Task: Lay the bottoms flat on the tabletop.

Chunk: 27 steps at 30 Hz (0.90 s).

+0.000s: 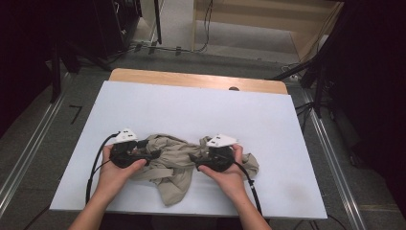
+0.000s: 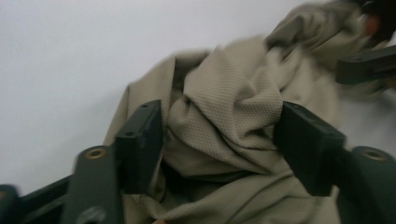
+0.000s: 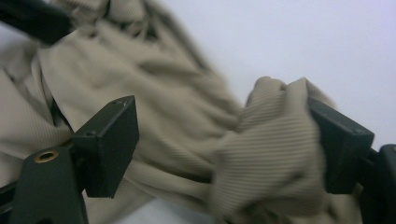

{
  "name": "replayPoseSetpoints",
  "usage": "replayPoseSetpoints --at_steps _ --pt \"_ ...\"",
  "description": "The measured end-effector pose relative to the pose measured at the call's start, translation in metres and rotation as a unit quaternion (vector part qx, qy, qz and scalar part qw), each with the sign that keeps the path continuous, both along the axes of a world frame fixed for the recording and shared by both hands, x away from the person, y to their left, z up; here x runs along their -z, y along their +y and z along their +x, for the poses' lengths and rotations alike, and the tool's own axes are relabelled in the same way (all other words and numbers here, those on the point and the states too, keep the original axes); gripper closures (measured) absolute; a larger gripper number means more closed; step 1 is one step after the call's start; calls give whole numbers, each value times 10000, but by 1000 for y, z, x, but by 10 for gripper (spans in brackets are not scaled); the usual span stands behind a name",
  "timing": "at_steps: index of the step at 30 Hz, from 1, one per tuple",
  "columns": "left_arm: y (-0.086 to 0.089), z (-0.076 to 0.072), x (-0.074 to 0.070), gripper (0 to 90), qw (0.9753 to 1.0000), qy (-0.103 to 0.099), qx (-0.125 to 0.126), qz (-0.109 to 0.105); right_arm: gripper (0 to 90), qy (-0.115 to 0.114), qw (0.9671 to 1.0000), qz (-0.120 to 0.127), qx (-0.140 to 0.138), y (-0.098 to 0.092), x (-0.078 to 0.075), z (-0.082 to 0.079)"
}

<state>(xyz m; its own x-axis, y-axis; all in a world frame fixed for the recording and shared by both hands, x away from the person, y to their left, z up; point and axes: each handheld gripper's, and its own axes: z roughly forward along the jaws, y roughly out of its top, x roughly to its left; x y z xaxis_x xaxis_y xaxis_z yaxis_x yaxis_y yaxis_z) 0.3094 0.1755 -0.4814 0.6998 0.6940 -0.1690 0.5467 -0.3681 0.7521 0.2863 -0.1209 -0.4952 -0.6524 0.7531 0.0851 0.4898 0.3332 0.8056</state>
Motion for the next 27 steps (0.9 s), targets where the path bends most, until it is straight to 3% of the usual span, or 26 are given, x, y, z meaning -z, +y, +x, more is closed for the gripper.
replayPoseSetpoints --at_steps 1,2,3,4,5,6,7,8,9,10,11,12,13,14,15,16,17,18,20,21,22,23,24,25,26,27 --pt "0 0 0 494 10000 0 0 0 165 0 10000 0 0 0 0 0" --pt "-2 2 3 494 10000 62 23 -2 167 46 9998 -140 -122 8 5 2" --pt "-4 4 3 737 9995 166 186 -206 178 151 9981 -562 -178 21 12 5" --pt "-4 4 3 803 9995 166 186 -206 178 151 9981 -562 -178 21 12 5" --pt "-9 3 -5 831 9986 144 385 -326 456 129 9968 -758 -198 22 10 6" --pt "-9 3 -5 836 9986 144 385 -326 456 129 9968 -758 -198 22 10 6" --pt "-13 2 -14 838 9969 84 595 -505 717 54 9974 -681 -249 14 1 4" --pt "-16 1 -21 838 9959 15 681 -589 717 54 9974 -681 -249 14 1 4" --pt "-21 3 -40 836 9940 -145 720 -816 775 -3 9985 -542 -90 -1 -10 2" --pt "-21 3 -40 830 9940 -145 720 -816 775 -3 9985 -542 -90 -1 -10 2" --pt "-24 12 -51 809 9930 -243 707 -915 783 -144 9995 -255 89 -19 -22 0" --pt "-24 12 -51 802 9930 -243 707 -915 783 -144 9995 -255 89 -19 -22 0" --pt "-28 23 -53 789 9934 -232 645 -915 786 -265 9986 -138 429 -38 -33 1" --pt "-28 23 -53 789 9934 -232 645 -915 786 -265 9986 -138 429 -38 -33 1" --pt "-28 31 -54 819 9936 -287 493 -971 789 -349 9963 -70 779 -54 -42 4" --pt "-28 31 -54 900 9936 -287 493 -971 789 -349 9963 -70 779 -54 -42 4" --pt "-26 34 -56 900 9924 -265 496 -1095 789 -353 9945 -14 990 -65 -46 6" --pt "-22 35 -60 900 9921 -359 383 -1142 788 -309 9907 195 1308 -87 -52 12" --pt "-19 36 -61 900 9913 -351 366 -1211 788 -344 9891 249 1410 -97 -53 13" --pt "-14 36 -57 900 9931 -345 302 -1082 784 -401 9866 263 1560 -114 -55 15" --pt "-14 36 -57 890 9931 -345 302 -1082 776 -383 9850 231 1666 -122 -55 16" --pt "-14 35 -53 756 9935 -291 317 -1050 741 -336 9832 217 1780 -128 -54 16" --pt "-14 34 -47 756 9934 -180 392 -1063 741 -336 9832 217 1780 -128 -54 16" --pt "-20 27 -35 574 9932 -32 628 -982 509 -99 9814 176 1911 -137 -49 20" --pt "-25 22 -30 509 9932 5 739 -900 420 -18 9818 174 1893 -140 -46 21" --pt "-25 22 -30 460 9932 5 739 -900 420 -18 9818 174 1893 -140 -46 21"
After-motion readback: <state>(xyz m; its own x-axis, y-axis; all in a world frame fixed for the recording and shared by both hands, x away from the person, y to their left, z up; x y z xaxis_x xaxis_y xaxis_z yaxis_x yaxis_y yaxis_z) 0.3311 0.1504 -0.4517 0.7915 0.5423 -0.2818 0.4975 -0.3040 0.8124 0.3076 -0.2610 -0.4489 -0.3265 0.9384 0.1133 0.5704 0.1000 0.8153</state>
